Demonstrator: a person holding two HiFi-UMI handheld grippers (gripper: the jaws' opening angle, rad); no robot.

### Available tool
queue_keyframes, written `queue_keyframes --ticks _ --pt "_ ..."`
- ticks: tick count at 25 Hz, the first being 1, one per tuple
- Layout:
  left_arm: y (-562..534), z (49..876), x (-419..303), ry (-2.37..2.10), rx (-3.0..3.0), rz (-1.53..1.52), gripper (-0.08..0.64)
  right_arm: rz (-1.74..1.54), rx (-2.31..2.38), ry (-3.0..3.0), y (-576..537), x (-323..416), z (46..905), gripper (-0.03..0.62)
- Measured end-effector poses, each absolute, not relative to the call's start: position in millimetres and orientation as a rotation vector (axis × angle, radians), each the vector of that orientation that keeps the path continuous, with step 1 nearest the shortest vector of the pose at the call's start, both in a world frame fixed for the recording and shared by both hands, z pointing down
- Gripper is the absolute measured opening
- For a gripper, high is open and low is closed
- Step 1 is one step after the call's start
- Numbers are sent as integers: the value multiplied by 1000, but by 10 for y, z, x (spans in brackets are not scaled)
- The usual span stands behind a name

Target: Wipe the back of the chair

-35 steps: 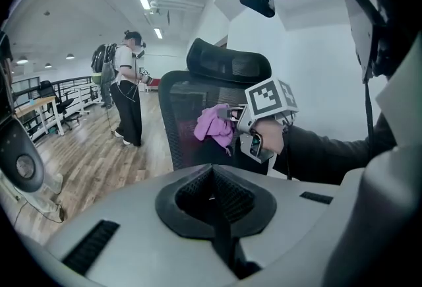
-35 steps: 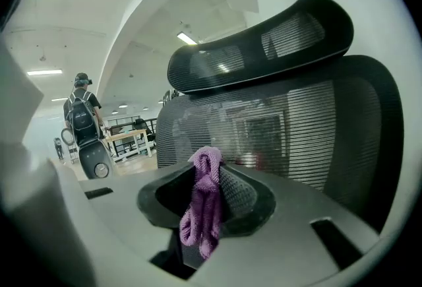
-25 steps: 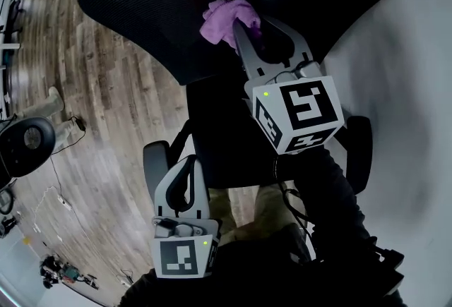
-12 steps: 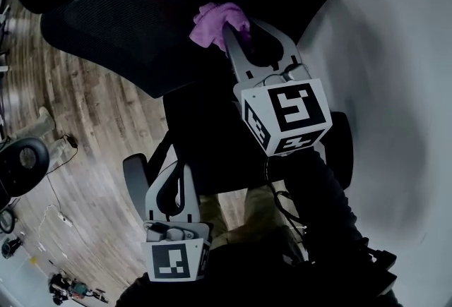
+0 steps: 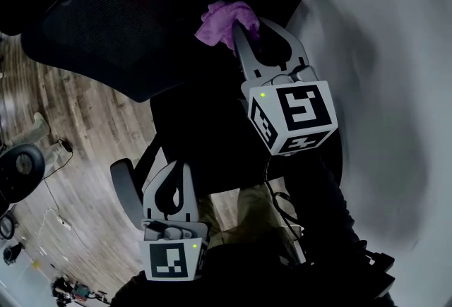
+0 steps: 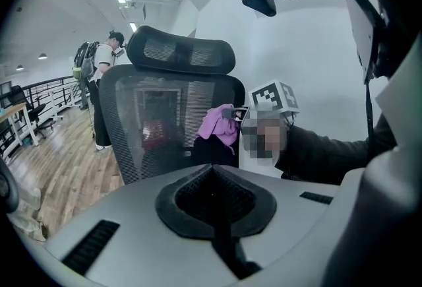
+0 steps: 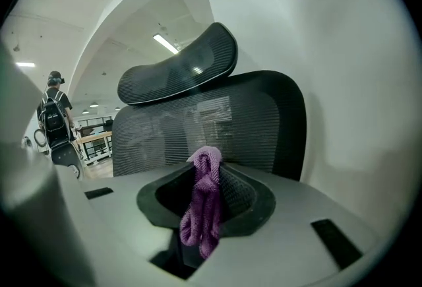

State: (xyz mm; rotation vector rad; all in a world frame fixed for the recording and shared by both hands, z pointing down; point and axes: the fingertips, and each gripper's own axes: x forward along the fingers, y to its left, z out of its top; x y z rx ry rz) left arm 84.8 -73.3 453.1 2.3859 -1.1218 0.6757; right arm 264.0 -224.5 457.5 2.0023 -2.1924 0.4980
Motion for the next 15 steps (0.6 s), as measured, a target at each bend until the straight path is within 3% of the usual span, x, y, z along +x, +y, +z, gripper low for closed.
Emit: queue_keyframes --ticks 15 --pt "-539 4749 1473 -1023 2389 682 6 529 2122 -2035 -1836 3564 4847 89"
